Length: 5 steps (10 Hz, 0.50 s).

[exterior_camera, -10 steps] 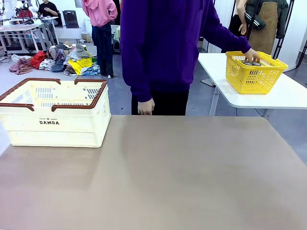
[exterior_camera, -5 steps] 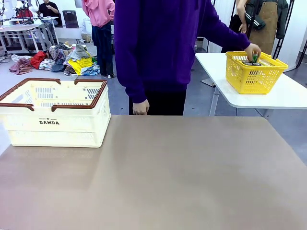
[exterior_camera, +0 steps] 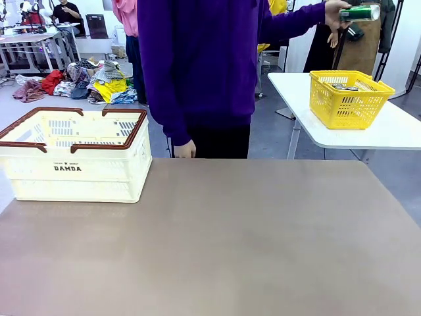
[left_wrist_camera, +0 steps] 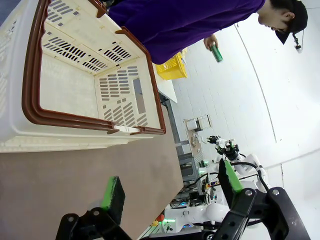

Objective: Place the drinks into the Shopping basket.
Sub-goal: Pick up one drink and place it into the Shopping basket.

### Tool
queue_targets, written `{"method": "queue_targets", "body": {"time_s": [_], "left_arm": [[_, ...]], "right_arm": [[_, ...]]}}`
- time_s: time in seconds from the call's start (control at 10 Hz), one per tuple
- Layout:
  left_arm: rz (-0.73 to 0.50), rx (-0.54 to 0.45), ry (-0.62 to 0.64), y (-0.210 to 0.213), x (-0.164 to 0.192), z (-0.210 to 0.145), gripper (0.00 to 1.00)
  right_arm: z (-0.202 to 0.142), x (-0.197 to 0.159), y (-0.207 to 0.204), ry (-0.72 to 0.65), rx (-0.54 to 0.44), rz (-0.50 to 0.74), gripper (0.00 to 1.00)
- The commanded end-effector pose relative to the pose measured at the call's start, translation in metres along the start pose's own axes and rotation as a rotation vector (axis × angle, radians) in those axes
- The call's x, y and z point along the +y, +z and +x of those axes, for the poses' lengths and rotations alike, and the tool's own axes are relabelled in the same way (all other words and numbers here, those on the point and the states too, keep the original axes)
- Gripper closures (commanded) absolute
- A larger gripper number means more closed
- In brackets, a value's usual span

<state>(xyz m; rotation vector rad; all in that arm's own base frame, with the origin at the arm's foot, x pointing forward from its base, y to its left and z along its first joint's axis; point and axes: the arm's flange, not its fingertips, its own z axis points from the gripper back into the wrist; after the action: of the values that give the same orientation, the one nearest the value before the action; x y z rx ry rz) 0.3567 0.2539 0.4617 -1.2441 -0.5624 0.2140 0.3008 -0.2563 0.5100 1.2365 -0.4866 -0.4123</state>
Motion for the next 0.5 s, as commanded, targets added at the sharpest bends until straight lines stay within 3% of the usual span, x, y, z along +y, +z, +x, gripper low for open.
{"method": "queue_targets", "body": {"time_s": [0.0,0.4], "left_arm": [[0.005,0.01,-0.002,0.0021,-0.0028,-0.0013,0.0],[0.005,0.01,-0.002,0.0021,-0.0028,-0.0013,0.0]], "right_arm": [[0.001,0.0006,0.0008,0.019,-0.001,0.014,0.0],[0.001,0.0006,0.0008,0.019,-0.001,0.014,0.0]]}}
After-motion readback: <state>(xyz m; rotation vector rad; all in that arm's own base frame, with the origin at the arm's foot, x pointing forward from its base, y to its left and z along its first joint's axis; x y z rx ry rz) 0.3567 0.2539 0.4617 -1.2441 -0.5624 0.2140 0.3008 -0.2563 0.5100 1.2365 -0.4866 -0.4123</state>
